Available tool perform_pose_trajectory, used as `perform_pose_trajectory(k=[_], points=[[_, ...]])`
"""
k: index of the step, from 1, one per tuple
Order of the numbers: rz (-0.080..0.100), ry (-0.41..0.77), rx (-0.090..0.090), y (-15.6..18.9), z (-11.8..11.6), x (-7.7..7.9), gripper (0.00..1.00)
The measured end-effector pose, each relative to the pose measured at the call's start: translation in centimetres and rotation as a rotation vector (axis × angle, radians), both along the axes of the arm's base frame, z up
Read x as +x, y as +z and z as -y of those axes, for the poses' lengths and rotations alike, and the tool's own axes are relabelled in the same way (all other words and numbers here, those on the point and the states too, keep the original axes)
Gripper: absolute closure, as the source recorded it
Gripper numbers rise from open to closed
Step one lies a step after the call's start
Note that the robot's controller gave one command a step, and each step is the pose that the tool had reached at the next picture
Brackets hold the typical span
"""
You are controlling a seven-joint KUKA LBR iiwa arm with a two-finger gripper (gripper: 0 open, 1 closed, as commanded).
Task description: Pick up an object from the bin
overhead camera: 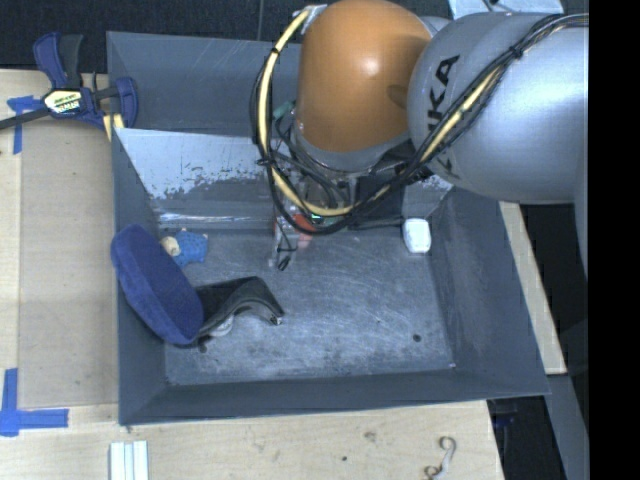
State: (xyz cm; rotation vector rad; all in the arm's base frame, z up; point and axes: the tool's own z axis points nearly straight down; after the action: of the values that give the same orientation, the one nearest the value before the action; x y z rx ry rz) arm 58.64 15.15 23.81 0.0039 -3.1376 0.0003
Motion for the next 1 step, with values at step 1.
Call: perform_pose_trajectory(k=[1], points=[[-0.002,0.241,0.000,-10.18,-2.36,-7.77,0.00]])
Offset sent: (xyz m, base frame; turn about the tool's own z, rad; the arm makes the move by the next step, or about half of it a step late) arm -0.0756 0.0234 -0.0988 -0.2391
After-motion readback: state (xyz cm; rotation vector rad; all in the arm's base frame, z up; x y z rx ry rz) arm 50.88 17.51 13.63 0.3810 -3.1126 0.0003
